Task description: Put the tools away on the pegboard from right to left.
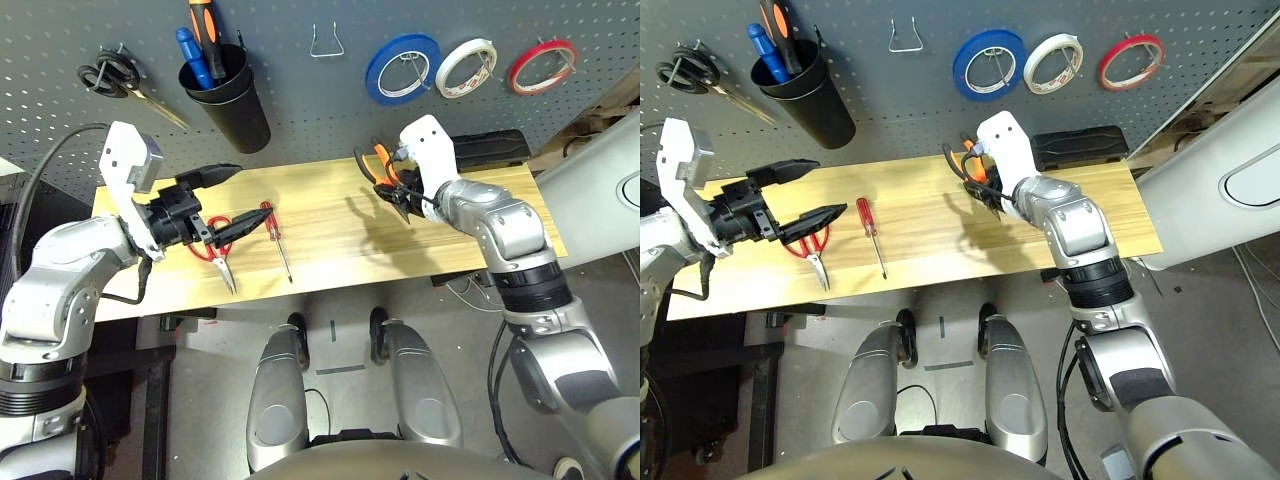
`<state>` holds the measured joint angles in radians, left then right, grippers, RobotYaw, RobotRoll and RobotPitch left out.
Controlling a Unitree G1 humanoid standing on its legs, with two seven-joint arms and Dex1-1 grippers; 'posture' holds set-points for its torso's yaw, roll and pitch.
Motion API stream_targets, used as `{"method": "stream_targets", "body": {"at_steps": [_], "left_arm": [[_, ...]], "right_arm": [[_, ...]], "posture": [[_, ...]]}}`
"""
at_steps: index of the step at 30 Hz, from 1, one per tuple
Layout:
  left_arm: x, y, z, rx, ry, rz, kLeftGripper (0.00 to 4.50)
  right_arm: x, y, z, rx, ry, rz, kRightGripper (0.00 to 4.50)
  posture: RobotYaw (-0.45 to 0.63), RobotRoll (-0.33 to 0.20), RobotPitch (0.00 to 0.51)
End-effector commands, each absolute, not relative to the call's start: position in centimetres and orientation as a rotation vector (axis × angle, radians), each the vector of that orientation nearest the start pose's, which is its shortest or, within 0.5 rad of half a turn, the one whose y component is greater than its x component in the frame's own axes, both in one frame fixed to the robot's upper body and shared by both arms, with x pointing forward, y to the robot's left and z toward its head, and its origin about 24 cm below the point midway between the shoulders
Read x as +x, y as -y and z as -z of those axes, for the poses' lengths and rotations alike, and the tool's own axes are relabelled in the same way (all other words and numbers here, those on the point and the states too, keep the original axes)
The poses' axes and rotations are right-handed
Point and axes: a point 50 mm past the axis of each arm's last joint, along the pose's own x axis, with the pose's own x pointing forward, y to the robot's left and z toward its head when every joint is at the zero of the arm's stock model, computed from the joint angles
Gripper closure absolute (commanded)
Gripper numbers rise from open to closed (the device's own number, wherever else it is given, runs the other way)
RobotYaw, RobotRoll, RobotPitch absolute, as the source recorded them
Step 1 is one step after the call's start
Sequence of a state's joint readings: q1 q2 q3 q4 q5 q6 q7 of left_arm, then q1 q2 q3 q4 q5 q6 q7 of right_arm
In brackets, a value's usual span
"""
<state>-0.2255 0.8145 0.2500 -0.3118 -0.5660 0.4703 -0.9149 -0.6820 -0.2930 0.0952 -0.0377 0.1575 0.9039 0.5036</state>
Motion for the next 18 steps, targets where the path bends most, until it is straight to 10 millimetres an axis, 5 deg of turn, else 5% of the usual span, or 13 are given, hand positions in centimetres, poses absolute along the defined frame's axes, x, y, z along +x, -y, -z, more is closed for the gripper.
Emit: {"method": "stream_targets", "body": {"at_steps": [1,6,18], "left_arm": [[25.1,-24.9,-20.4,0.35,0.027,0.833,0.0],[25.2,-25.5,-22.2,0.311,0.112,0.809,0.0],[25.3,-26.2,-25.2,0.285,0.214,0.778,0.0]], "right_arm": [[33.0,11.6,-19.6,-0.165,-0.135,-0.691,2.41],[33.0,11.7,-22.7,-0.122,0.013,-0.734,2.41],[32.6,11.0,-25.8,0.014,0.178,-0.836,2.41]], "posture": [[0.02,0.0,0.217],[0.02,0.0,0.21],[0.03,0.0,0.211]]}}
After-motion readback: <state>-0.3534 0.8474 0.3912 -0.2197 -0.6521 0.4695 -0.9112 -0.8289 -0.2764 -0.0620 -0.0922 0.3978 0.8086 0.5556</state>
